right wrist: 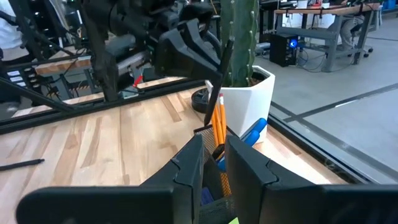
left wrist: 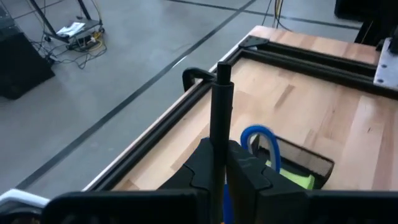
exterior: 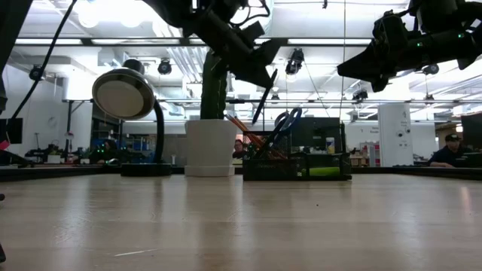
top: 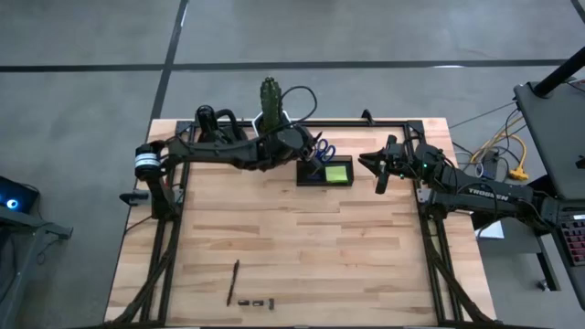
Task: Pick and place office supplies into organizer
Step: Put the top pen into the left section of the desk organizer, then put the pen into the left section of the desk organizer
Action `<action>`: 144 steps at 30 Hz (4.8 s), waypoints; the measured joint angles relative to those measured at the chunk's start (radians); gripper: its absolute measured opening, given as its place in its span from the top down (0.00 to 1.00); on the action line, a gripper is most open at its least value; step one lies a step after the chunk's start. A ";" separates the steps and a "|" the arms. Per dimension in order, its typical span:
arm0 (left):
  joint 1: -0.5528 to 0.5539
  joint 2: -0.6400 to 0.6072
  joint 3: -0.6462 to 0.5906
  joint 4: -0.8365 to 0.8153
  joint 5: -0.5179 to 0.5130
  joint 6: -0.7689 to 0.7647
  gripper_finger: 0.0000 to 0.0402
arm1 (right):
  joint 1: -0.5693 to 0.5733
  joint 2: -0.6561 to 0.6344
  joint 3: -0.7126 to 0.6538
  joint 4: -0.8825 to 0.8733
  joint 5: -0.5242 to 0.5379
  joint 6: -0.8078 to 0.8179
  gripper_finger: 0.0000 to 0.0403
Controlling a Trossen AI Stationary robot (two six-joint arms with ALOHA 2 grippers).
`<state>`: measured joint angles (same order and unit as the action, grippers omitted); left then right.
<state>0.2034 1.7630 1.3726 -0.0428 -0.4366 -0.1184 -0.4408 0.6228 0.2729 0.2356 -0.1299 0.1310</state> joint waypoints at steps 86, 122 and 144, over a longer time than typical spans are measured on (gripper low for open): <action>-0.192 -0.230 -0.103 -0.455 0.448 -0.692 0.81 | 0.000 0.003 0.000 -0.001 0.000 -0.022 0.86; -0.727 -0.222 -0.127 -0.844 0.495 -1.850 0.82 | 0.000 0.003 0.000 -0.099 0.000 0.138 0.86; -0.857 -0.086 -0.155 -0.823 0.535 -1.996 0.82 | 0.000 0.032 -0.002 -0.127 -0.006 0.292 0.86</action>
<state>-0.6535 1.6770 1.2171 -0.8654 0.0982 -2.1147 -0.4404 0.6548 0.2710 0.1086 -0.1359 0.4229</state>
